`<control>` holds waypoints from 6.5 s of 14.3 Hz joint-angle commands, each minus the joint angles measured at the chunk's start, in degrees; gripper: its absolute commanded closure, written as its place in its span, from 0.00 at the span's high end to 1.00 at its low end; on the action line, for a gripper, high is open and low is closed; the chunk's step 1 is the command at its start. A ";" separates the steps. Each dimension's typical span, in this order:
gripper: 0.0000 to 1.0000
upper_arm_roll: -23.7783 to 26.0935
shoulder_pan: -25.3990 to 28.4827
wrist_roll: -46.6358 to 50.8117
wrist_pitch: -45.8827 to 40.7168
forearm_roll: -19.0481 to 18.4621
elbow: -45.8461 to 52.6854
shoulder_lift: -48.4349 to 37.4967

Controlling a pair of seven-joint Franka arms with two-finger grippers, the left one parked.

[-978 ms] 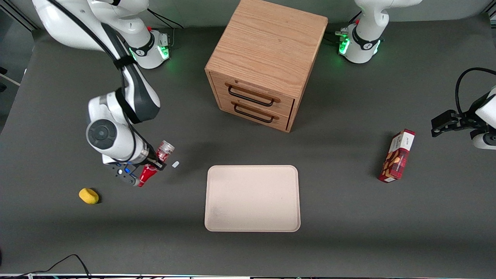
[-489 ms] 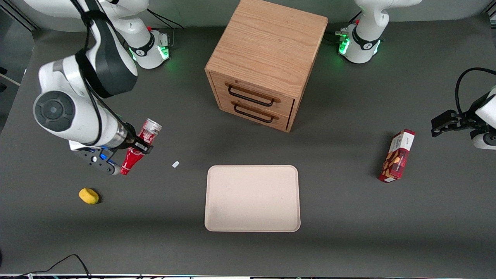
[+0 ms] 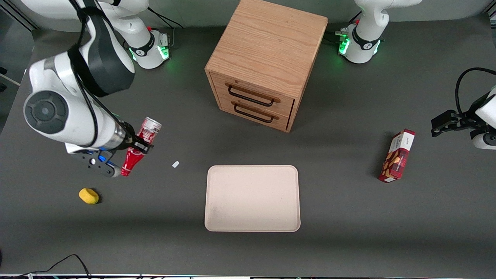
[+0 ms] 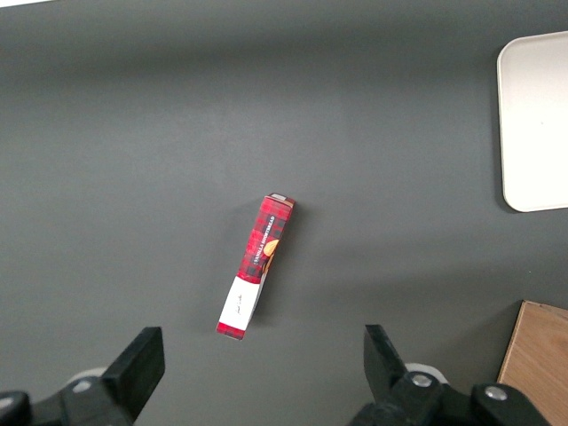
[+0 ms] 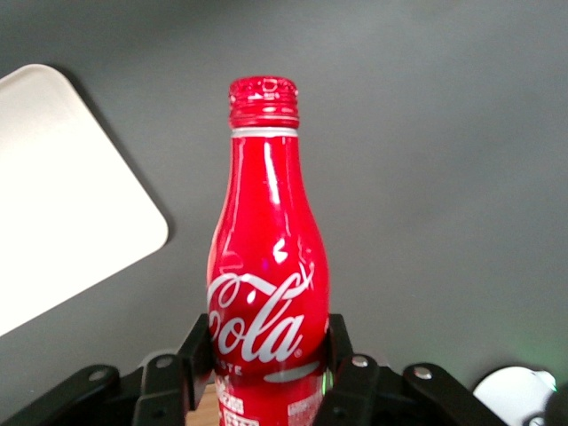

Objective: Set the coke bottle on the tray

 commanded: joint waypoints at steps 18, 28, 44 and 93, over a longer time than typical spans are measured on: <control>0.00 -9.29 16.64 -19.25 29.91 0.03 18.52 35.64; 0.00 -9.11 16.20 -21.20 33.08 0.12 18.34 37.76; 1.00 -9.29 16.46 -18.30 34.58 0.03 18.08 37.58; 1.00 -13.59 2.22 -34.13 4.26 -0.93 -33.88 -34.58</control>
